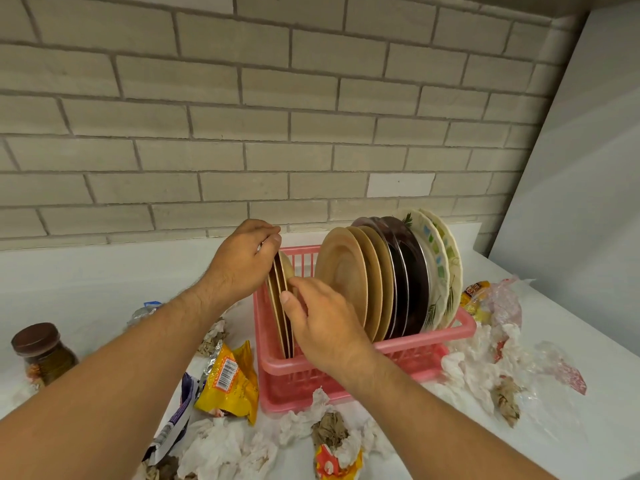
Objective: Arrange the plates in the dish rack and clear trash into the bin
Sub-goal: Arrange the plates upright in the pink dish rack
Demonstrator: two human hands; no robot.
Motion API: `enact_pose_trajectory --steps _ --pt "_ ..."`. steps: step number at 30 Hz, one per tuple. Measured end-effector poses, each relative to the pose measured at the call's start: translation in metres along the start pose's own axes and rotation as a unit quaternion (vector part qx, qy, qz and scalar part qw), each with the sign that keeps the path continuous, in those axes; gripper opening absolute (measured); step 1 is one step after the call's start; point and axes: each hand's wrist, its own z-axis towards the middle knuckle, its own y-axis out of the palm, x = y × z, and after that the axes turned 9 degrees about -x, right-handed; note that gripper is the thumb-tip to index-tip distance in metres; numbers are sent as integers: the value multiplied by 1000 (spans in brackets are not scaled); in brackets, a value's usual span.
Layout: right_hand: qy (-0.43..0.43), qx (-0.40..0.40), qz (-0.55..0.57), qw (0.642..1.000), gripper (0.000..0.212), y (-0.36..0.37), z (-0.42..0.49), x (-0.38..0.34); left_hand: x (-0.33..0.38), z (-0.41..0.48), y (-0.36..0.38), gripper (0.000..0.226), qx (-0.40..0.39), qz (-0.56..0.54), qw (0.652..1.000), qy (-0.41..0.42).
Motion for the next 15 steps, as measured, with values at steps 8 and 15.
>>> enact_pose_trajectory --steps 8,15 --pt "46 20 -69 996 25 2 14 5 -1 -5 -3 41 -6 10 1000 -1" --pt "118 -9 -188 975 16 -28 56 3 -3 -8 1 38 -13 3 1000 -3"
